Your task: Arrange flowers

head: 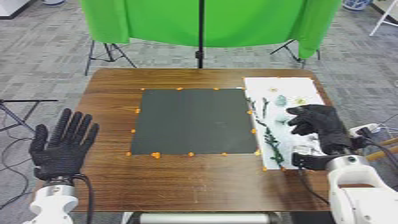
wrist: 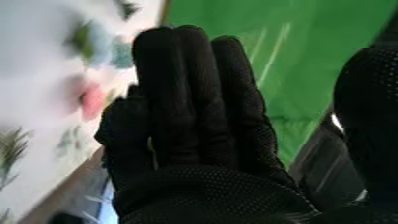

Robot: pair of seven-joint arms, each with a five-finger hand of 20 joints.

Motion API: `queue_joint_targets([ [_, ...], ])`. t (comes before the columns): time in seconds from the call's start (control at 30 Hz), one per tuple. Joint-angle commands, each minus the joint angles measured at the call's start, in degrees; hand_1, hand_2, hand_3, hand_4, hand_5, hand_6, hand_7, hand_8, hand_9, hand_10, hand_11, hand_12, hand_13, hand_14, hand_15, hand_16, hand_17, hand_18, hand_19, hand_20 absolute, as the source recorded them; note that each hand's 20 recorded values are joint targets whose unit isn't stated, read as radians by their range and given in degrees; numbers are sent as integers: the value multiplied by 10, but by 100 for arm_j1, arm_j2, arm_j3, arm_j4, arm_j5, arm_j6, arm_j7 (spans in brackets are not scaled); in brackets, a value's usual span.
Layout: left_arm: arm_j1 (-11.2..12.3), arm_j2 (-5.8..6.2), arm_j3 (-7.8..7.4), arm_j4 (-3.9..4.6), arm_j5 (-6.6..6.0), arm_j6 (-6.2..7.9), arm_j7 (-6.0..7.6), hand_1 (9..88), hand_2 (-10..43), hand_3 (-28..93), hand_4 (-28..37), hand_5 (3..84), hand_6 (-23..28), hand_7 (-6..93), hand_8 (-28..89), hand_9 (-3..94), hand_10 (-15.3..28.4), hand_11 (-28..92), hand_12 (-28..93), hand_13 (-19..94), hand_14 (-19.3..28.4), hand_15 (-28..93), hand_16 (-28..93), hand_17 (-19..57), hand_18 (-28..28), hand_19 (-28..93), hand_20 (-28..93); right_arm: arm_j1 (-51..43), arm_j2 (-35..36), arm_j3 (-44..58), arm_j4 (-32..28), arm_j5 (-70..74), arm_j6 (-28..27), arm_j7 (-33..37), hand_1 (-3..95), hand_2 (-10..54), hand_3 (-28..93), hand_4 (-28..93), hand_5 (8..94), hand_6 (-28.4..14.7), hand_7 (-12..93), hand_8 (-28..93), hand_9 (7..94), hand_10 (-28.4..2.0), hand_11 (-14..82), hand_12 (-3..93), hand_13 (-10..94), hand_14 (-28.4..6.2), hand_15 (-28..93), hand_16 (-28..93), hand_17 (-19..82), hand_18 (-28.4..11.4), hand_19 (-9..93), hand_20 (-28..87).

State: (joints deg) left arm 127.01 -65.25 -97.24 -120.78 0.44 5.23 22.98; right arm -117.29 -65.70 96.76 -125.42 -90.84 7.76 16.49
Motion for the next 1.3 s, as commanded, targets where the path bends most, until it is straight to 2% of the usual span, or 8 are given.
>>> queue_joint_targets([
  [0.03,123,-38,-10,-42,-60,195,40,214,168,744,-283,444,90,60,-81,382,145,155,77,280,150,265,-49,-80,133,331,117,-248,413,-541,120,-5035,-334,762,223,-95,768,-278,479,-57,526,-202,527,-206,541,298,537,-175,734,233,334,-221,932,504],
  [0.57,133,-25,12,-38,-95,217,37,218,166,746,-283,434,92,67,-80,361,148,167,89,273,157,304,-56,-84,136,339,120,-110,761,-1340,341,-6250,-1228,1432,196,-95,715,-283,474,-71,621,-243,494,-219,609,324,511,-188,791,244,332,-238,932,572],
  [0.67,114,-17,28,-64,-198,341,49,218,166,747,-283,434,93,69,-80,361,148,168,90,272,157,307,-57,-85,137,340,121,107,862,-1675,334,-6377,-1633,1672,199,-95,698,-283,498,-72,614,-244,508,-218,604,321,518,-189,790,244,336,-242,932,581],
  [0.73,98,-18,26,-47,-302,255,25,217,166,748,-283,436,94,71,-80,360,149,169,90,273,157,310,-57,-85,137,341,121,282,906,-1930,435,-6455,-1553,1758,212,-95,675,-283,559,-68,532,-207,547,-217,550,287,541,-187,764,239,339,-258,932,581],
  [0.97,51,-3,62,-9,-259,270,-59,217,165,751,-283,438,96,77,-82,356,149,168,91,272,158,315,-59,-85,137,343,121,537,899,-2336,760,-6536,-1660,1742,264,-95,740,-282,650,-53,412,-155,633,-200,482,278,601,-176,740,253,362,-268,932,593],
  [1.1,80,5,54,-29,-299,297,-62,216,165,751,-283,438,97,78,-83,358,150,170,92,273,158,318,-60,-84,137,343,121,422,847,-2329,789,-6381,-1730,1721,373,-95,774,-282,720,-33,365,-92,716,-174,429,264,659,-154,703,260,367,-259,932,570],
  [1.23,90,-3,46,-34,-332,228,-70,218,165,750,-283,441,98,79,-83,365,152,173,92,273,159,321,-61,-84,137,342,121,331,808,-2269,779,-6210,-1969,1792,544,-95,683,-283,845,-11,208,14,875,-130,139,355,743,-116,566,311,376,-248,932,509],
  [1.3,102,-4,41,-33,-334,222,-60,218,165,749,-283,442,97,80,-84,367,153,174,92,274,159,322,-62,-84,137,342,121,296,809,-2242,761,-6126,-1934,1774,574,-95,697,-282,885,1,188,25,922,-119,87,371,776,-100,499,374,381,-246,932,492],
])
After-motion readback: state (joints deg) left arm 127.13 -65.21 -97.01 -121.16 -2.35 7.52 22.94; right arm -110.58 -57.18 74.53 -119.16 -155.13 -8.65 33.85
